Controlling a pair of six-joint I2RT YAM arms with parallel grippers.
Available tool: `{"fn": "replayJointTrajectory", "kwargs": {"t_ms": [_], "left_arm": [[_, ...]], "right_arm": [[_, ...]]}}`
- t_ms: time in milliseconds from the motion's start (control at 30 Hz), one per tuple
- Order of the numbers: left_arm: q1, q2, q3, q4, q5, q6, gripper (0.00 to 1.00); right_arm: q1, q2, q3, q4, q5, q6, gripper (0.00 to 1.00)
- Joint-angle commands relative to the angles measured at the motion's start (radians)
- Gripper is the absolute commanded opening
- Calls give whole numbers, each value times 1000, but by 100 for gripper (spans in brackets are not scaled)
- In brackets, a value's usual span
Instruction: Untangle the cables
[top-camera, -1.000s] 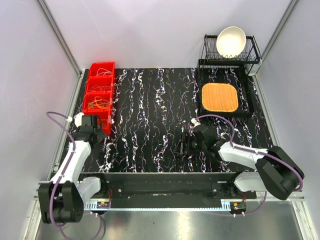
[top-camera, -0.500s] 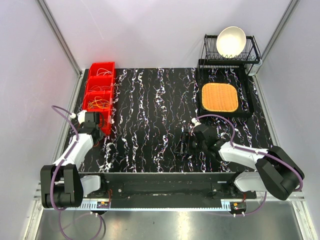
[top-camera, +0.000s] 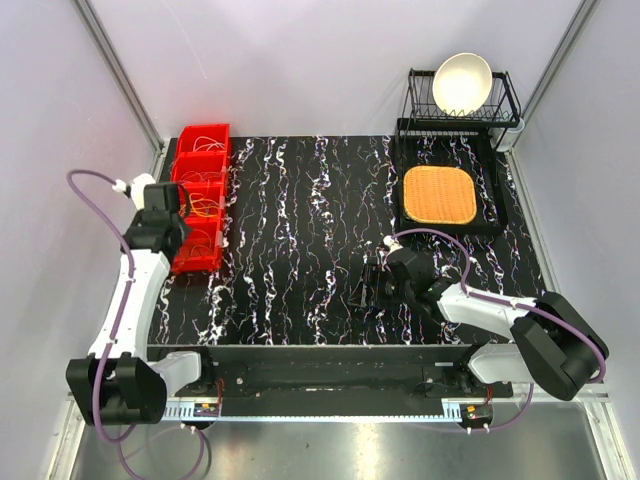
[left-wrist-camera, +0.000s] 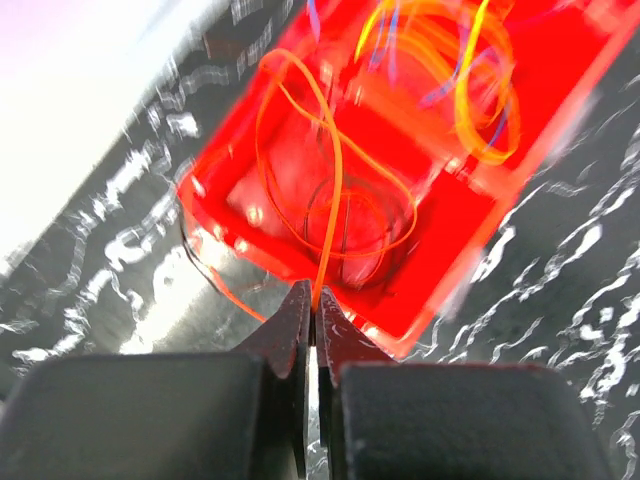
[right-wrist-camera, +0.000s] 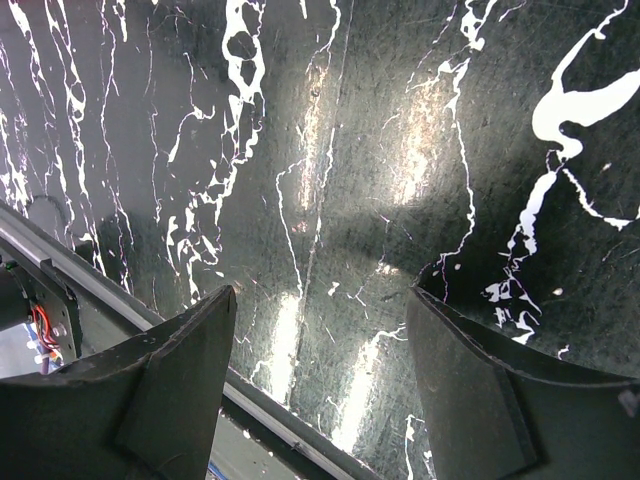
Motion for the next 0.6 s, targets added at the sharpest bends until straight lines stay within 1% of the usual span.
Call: {"fn": "replayJointTrajectory", "kwargs": {"t_ms": [0, 133, 333, 500, 567], "left_arm": [[18, 18, 140, -68, -65, 98, 0], [54, 71, 228, -68, -36, 119, 0], [58, 149, 285, -16, 15, 122, 0], [58, 203, 271, 67, 49, 95, 0], [58, 215, 233, 108, 53, 58, 0]], "right_arm": [[-10, -1, 6, 35, -17, -12, 74], [-11, -1, 6, 35, -17, -13, 74], [-11, 2, 6, 35, -17, -10, 74], [-11, 3, 6, 35, -17, -10, 74], [-13, 3, 8, 35, -15, -8, 74]]}}
